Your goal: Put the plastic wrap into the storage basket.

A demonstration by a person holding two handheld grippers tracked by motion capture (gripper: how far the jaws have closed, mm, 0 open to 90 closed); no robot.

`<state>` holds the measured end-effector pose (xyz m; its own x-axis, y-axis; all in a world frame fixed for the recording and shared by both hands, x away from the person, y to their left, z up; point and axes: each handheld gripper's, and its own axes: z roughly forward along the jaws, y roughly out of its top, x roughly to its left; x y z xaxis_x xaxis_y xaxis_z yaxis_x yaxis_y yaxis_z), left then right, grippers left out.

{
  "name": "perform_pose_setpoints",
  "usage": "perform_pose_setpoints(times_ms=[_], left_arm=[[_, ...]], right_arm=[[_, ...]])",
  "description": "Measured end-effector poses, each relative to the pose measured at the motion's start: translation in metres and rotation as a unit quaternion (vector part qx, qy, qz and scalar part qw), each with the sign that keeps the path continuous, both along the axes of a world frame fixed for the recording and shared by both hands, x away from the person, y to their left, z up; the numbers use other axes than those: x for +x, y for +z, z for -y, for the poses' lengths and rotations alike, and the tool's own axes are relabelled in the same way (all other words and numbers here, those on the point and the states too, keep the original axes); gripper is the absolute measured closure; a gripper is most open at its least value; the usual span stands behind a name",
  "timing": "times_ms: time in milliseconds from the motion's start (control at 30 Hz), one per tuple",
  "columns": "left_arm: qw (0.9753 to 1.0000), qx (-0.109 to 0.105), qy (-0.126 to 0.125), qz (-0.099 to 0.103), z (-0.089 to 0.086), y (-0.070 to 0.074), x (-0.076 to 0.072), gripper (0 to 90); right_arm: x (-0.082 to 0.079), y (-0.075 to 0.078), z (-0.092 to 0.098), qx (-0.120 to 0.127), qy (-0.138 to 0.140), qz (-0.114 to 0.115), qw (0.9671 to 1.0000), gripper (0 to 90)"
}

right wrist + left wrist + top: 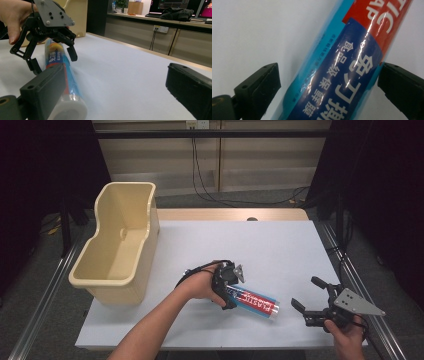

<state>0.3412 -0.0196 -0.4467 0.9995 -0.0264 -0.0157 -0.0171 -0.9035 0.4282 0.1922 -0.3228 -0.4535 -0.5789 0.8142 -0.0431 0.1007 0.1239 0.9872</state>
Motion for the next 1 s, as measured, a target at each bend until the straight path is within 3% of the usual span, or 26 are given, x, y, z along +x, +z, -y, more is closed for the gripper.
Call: perform_pose_setpoints(times_ms=[367,700,767,900,933,967,1000], left_arm=[[0.9995,0.024,-0.019,-0.001,0.006,-0.005,-0.001,14.5],[0.9987,0.038,-0.018,0.029,0.007,-0.005,-0.008,16.9],[0.9977,0.053,-0.011,0.041,0.008,-0.003,-0.012,18.1],[0.9965,0.075,0.006,0.037,0.01,0.001,-0.012,24.1],[0.9958,0.082,0.026,0.031,0.009,0.004,-0.01,26.1],[0.9958,0.082,0.026,0.031,0.009,0.004,-0.01,27.9],[0.9958,0.079,0.044,0.015,0.008,0.006,-0.008,31.0]], right_arm=[[0.0,-0.001,0.0,-0.001,0.002,-0.003,1.0,2.6],[0.0,0.0,-0.001,0.0,0.004,-0.003,1.0,2.5],[0.0,-0.001,-0.001,-0.001,0.002,-0.003,1.0,2.5],[0.0,-0.001,-0.001,-0.001,0.002,-0.002,1.0,2.5],[0.0,-0.001,-0.001,0.0,0.002,-0.003,1.0,2.5],[0.0,-0.001,-0.001,0.0,0.002,-0.003,1.0,2.5],[0.0,-0.001,0.0,0.0,0.002,-0.003,1.0,2.5]])
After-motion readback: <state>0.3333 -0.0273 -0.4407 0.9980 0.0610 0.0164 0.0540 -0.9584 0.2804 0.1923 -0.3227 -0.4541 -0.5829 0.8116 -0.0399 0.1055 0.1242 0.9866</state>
